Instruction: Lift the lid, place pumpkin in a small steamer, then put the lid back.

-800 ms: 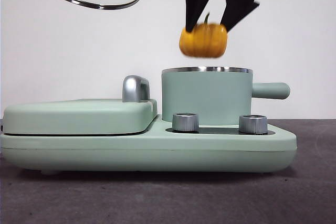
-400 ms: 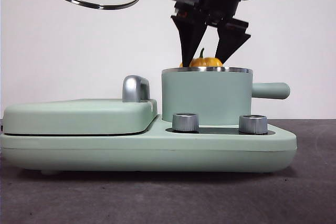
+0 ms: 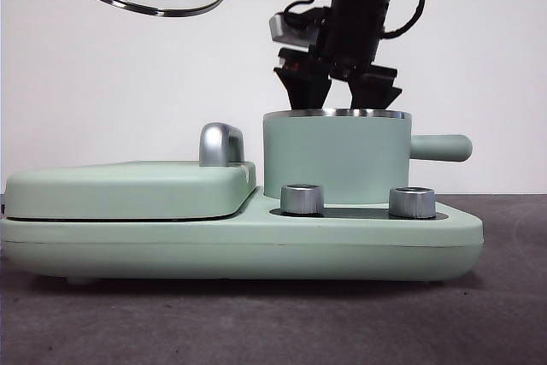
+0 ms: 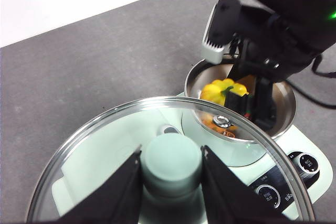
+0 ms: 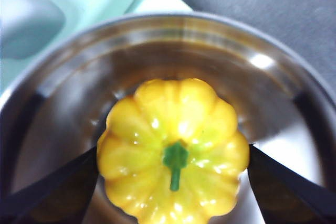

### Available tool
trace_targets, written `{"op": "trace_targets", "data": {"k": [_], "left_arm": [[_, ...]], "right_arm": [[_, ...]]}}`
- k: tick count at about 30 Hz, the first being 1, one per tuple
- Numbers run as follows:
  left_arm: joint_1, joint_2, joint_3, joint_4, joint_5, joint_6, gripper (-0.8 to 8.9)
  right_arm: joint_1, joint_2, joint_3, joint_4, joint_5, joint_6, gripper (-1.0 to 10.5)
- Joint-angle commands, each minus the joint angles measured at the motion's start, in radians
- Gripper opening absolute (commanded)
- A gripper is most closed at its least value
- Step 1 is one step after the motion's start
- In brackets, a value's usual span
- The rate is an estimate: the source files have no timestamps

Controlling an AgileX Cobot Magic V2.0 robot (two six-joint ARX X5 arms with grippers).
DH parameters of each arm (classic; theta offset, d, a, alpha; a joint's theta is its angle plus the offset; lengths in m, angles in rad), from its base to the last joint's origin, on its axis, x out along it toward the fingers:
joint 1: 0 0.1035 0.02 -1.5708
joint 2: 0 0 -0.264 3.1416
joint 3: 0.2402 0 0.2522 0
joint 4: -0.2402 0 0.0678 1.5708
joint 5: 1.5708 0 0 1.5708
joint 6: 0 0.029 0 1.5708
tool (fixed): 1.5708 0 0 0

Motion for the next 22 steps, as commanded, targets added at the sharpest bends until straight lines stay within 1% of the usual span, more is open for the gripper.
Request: {"op": "trace_targets", "data": {"k": [1,20,22], "left_arm": [[-0.002,-0.003,0.024,0.034,0.000,0.008,0.09],[-0.002,-0.003,0.024,0.034,0.000,0.007,0.09],[-0.002,-0.003,0.024,0.034,0.000,0.006,0.09]], "right_arm": [[0.008,0.037,0.027,0.000,0.003,-0.009,3.7],[0.010,0.052,0.027,-0.011,0.002,-0.009,3.7],[0.009,0.052,0.027,-0.010,0.001,-0.009,4.0]]}}
